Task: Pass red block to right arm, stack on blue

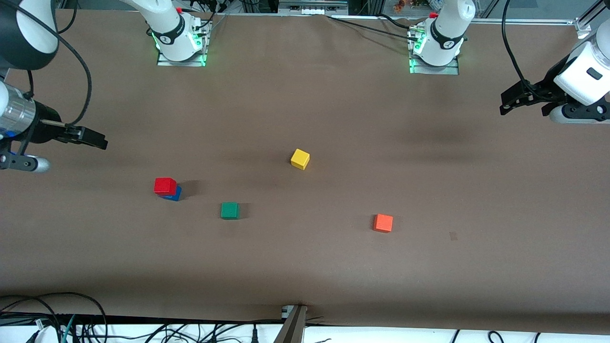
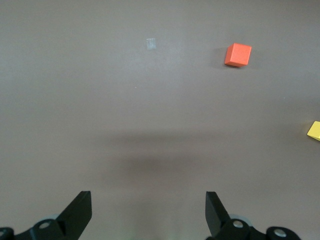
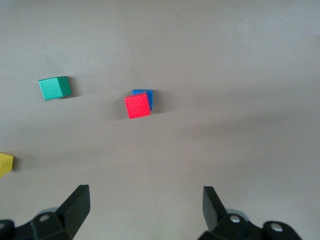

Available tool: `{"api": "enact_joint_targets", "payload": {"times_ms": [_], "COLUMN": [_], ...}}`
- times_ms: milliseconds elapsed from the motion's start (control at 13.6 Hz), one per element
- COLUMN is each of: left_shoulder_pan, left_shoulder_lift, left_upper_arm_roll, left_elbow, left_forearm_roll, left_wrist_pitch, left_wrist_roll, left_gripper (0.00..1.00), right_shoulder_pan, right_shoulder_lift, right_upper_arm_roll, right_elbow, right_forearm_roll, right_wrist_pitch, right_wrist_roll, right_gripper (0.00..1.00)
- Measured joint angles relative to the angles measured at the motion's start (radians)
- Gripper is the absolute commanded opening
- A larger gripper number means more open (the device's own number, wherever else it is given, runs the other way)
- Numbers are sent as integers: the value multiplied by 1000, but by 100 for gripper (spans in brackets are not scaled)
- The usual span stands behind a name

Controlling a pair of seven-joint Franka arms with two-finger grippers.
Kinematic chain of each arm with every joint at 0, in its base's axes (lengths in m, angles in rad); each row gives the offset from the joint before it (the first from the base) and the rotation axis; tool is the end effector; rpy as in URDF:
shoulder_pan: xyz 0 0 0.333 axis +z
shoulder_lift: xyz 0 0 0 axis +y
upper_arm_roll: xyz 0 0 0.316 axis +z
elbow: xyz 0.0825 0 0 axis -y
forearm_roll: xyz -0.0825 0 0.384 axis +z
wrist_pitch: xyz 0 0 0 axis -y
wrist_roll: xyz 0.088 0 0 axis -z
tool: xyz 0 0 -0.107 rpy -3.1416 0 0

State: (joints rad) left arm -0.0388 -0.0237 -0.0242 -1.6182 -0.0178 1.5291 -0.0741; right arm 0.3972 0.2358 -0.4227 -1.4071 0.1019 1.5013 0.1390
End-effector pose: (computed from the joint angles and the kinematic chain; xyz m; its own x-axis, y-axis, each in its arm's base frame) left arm 0.5404 -0.0362 0.6117 0.9977 0.0105 -0.0664 0.0114 -0.9999 0.0123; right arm 0.6109 0.0249 0.5680 0.9801 -0.1579 -0.1206 -0.1577 -0.9874 0.0110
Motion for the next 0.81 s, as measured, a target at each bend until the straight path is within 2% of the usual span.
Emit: {"api": "enact_joint_targets", "payload": {"times_ms": [73,147,294,367,588,808], "left_shoulder_pan": [0,0,0,0,0,0], "left_shoulder_lift": [0,1,1,1,1,2], "left_upper_arm_roll": [0,0,0,0,0,0], "left_elbow": [1,1,3,3,4,5], "left_forearm_roll": [0,0,0,0,0,0], "left_wrist_pitch": [0,0,0,0,0,0], "left_wrist_roll": [0,-1,-1,-1,-1,-1], "left_gripper": [100,100,100,100,100,100], "right_shoulder_pan": [-24,-91,-277,-339,-400,-406], "right_shoulder_lift": [-9,-21,-55,-88,-205,-240], "right_upper_arm_roll": [23,98,292,344,381,389], "right_elbow": [0,-1,-22,-65,-235,-272], "right_forearm_roll": [-12,-41,-84,-101,-108,-108], "right_wrist_pitch": [-16,-36,-53,-36,95,91], "right_wrist_roll": [-6,-7,-6,-6,-20,-21], "right_gripper": [100,100,100,100,100,100]}}
